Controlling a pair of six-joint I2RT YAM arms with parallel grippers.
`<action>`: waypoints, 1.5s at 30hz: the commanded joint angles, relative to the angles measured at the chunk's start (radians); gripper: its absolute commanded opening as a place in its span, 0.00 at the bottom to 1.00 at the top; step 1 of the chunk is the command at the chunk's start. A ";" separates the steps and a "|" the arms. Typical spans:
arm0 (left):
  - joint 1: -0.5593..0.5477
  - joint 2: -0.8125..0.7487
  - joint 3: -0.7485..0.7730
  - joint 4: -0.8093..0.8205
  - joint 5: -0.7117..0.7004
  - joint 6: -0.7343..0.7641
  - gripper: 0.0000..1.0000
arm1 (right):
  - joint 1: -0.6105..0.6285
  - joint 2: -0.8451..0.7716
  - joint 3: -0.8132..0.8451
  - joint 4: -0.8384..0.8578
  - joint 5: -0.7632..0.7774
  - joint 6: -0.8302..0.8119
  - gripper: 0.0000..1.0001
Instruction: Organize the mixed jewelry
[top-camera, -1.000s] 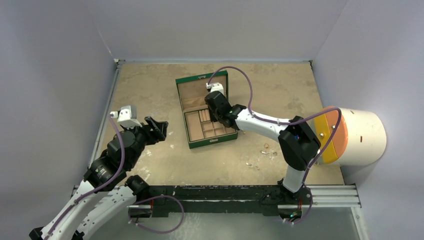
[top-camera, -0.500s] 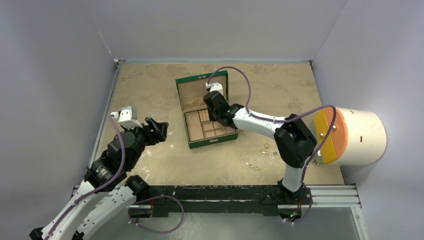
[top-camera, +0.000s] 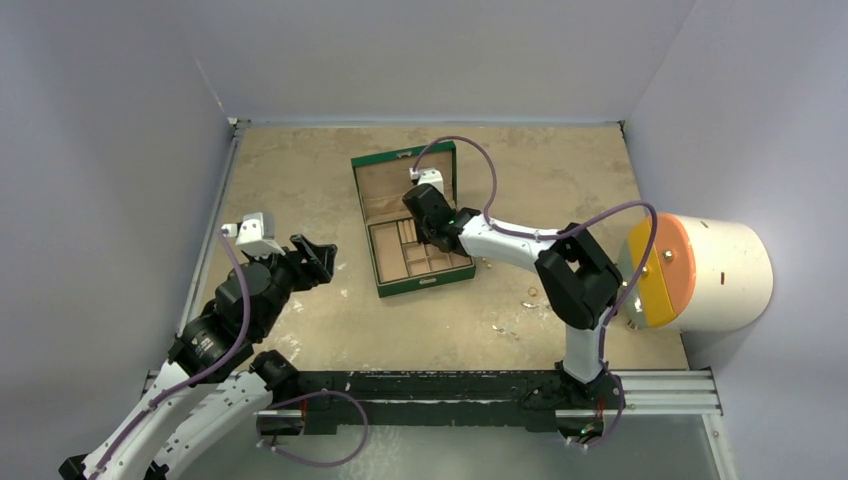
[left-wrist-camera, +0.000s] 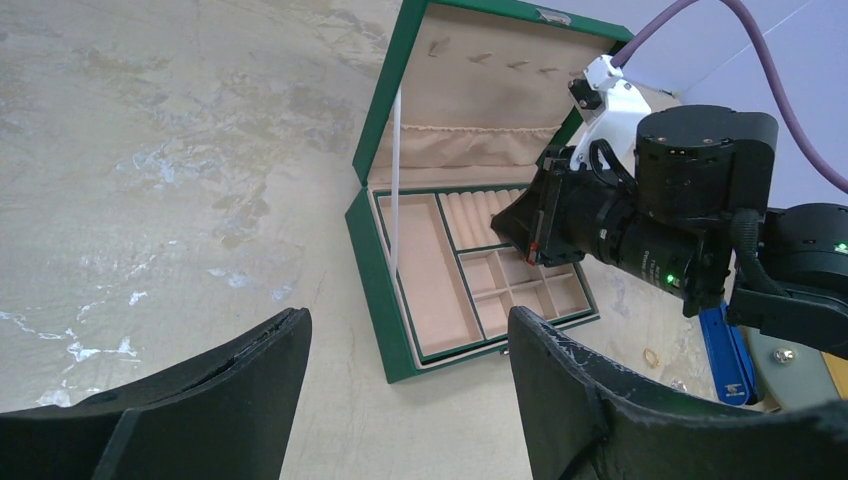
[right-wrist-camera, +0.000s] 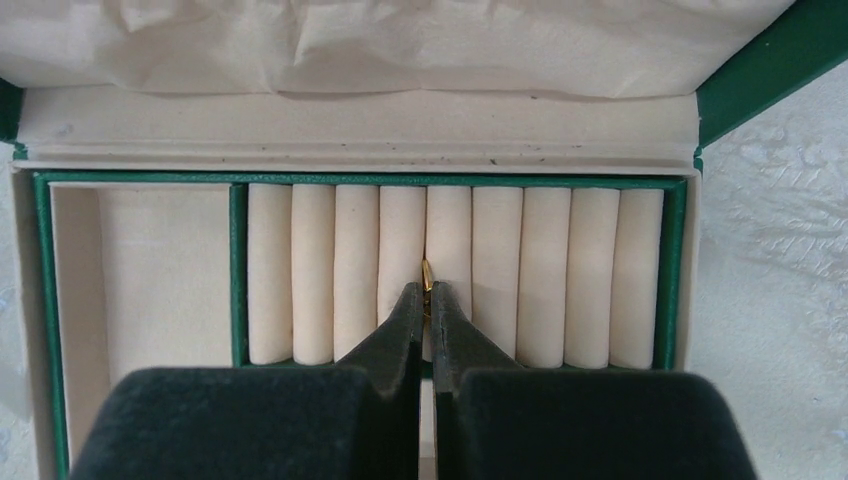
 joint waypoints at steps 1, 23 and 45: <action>0.008 0.003 0.001 0.027 0.008 0.019 0.72 | -0.010 0.037 0.037 0.009 0.032 0.038 0.00; 0.011 0.018 0.001 0.027 0.007 0.017 0.72 | -0.020 -0.091 0.021 -0.018 -0.008 0.039 0.29; 0.012 0.024 0.000 0.031 0.015 0.016 0.72 | -0.026 -0.636 -0.307 -0.253 0.186 0.161 0.41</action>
